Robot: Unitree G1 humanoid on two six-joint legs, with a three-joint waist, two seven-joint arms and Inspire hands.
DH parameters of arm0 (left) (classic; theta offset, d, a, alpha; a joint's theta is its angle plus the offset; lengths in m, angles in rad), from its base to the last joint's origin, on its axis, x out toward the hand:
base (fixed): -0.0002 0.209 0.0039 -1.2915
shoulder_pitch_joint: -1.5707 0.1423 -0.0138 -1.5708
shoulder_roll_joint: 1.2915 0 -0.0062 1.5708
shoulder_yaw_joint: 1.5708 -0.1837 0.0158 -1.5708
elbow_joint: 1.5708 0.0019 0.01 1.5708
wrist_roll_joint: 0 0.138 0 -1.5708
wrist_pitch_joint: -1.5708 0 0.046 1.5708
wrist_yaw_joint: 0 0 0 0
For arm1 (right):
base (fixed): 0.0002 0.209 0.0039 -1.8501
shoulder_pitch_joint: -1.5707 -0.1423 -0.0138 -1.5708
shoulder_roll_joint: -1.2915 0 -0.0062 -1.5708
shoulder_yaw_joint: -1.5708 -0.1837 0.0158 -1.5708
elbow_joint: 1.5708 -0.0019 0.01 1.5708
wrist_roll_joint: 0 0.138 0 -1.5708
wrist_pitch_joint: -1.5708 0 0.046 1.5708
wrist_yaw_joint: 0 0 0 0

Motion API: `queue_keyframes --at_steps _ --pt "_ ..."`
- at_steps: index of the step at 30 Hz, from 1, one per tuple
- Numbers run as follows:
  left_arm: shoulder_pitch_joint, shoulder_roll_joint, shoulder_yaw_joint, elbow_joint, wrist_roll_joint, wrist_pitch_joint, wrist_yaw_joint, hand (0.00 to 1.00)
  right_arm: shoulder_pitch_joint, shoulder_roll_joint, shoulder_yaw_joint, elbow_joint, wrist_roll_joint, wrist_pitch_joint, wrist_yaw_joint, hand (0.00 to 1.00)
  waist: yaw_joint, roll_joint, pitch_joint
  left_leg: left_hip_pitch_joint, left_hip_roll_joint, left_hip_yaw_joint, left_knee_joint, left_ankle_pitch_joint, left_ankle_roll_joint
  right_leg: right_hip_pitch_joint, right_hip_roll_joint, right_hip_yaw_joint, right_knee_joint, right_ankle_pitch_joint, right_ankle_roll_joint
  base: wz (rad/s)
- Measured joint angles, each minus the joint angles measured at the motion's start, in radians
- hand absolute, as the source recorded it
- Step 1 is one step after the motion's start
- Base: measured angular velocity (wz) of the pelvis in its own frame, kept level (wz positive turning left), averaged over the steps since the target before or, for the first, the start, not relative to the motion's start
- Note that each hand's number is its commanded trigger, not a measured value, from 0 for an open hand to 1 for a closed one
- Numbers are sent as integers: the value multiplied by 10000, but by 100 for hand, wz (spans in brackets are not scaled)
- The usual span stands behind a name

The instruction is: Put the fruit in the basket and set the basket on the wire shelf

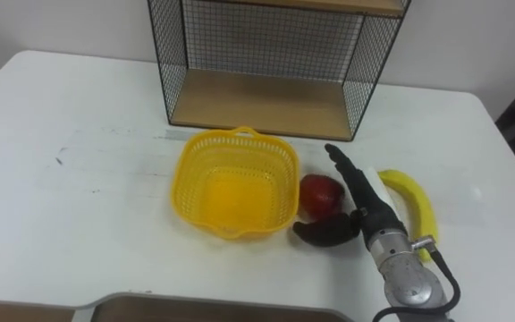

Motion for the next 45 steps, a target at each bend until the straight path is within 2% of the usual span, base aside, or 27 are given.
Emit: queue_keyframes --at_steps 12,13,14,15,36,43,45 --pt "-8 0 -1 0 -2 12 -59 0 31 0 4 242 -6 75 222 0 -6 -4 6 -41 2 -2 15 -1 -1 -32 2 1 -2 0 0 0" --pt "-4 0 -1 0 -2 14 -70 0 32 1 4 242 -9 75 227 51 -5 -5 6 -50 2 -3 24 -1 -1 -36 2 1 -2 0 0 0" --pt "-4 0 -1 0 -2 14 -80 0 31 1 4 242 -10 75 229 65 -5 -8 4 -80 2 -4 39 -1 -1 -55 2 0 1 0 0 0" --pt "-7 0 -1 -1 -2 14 -84 0 31 0 3 242 -11 76 229 100 -5 -9 4 -102 2 -5 49 -1 -1 -71 2 0 4 0 0 0" --pt "-35 8 -9 -7 -3 9 -159 0 -8 23 -45 599 -131 15 -111 100 -24 -95 18 80 -23 -48 -22 -5 0 164 -7 -4 -166 5 9 1" --pt "21 7 -9 -11 -9 8 -152 0 -6 28 -46 992 22 -361 -148 100 -41 -97 22 210 -26 -29 -55 -7 4 283 -10 7 -226 8 15 0" --pt "10 5 -24 -25 -13 8 -150 0 -5 31 -46 1012 68 -365 -161 100 -70 -81 14 219 -27 -37 -61 -8 4 307 -5 7 -314 19 29 0"
